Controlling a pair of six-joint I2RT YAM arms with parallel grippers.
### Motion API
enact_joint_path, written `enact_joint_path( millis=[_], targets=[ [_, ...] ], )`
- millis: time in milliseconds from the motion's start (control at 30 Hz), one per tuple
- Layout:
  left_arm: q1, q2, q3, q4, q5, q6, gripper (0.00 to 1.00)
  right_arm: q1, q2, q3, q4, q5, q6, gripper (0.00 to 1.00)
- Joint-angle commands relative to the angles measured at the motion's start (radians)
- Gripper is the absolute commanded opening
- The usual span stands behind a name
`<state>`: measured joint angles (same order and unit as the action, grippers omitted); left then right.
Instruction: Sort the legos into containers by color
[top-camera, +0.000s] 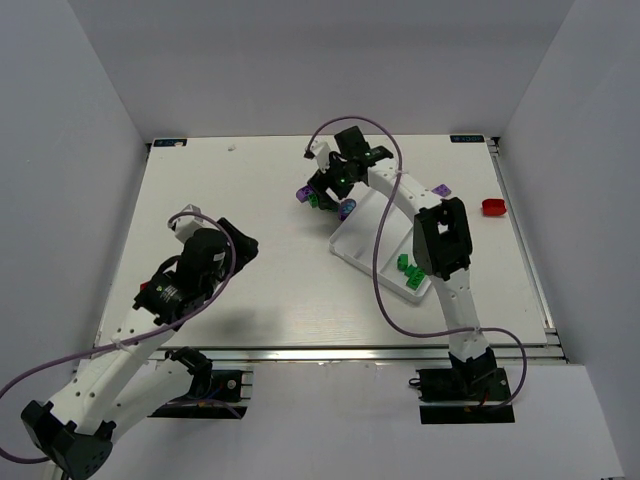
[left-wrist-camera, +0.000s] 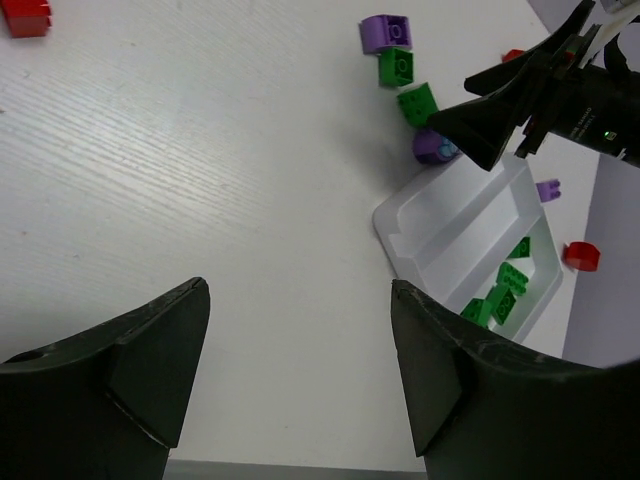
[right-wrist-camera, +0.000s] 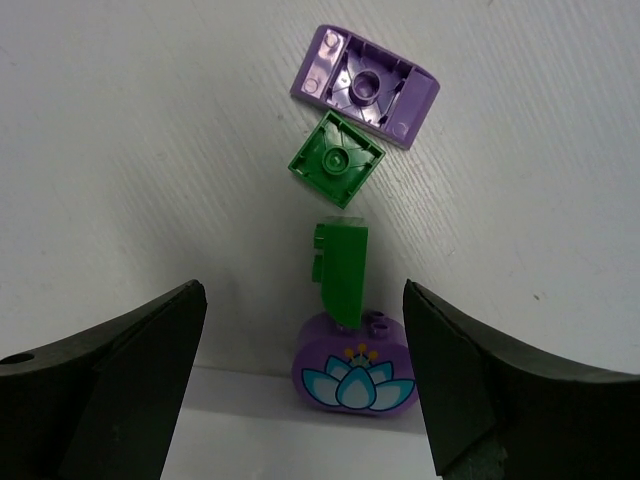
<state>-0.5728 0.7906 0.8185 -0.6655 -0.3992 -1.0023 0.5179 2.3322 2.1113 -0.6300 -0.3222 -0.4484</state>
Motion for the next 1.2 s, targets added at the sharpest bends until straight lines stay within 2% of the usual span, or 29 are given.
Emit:
enact_joint_path(
  millis=[0,200,700,800,900,1000,1167],
  targets=[
    [-0.001,-0.019,0.021,-0.074,-0.058,-0.028,0.82,-0.002,0.019,0.044,0.000,0.080,0.004,0.84],
    [-0.001,-0.024,-0.002,-0.062,-0.058,-0.038,0.83,-0.001,0.049,0.027,-0.002,0.060,-0.026,0.81],
    [-0.001,-0.031,-0.015,-0.065,-0.056,-0.059,0.84,0.010,0.133,0.058,0.036,0.084,-0.046,0.64],
    [-0.001,-0.033,-0.013,-0.069,-0.058,-0.064,0.84,0.010,0.141,0.065,0.046,0.084,-0.046,0.55],
    [0.001,-0.033,-0.013,-0.069,-0.059,-0.067,0.84,0.011,0.142,0.072,0.047,0.071,-0.053,0.39],
    [-0.001,-0.034,-0.019,-0.065,-0.053,-0.073,0.84,0.011,0.125,0.058,0.052,0.037,-0.067,0.27],
    [-0.001,-0.027,-0.027,-0.071,-0.050,-0.087,0.84,0.011,0.006,-0.054,0.111,-0.056,-0.079,0.10]
  ],
)
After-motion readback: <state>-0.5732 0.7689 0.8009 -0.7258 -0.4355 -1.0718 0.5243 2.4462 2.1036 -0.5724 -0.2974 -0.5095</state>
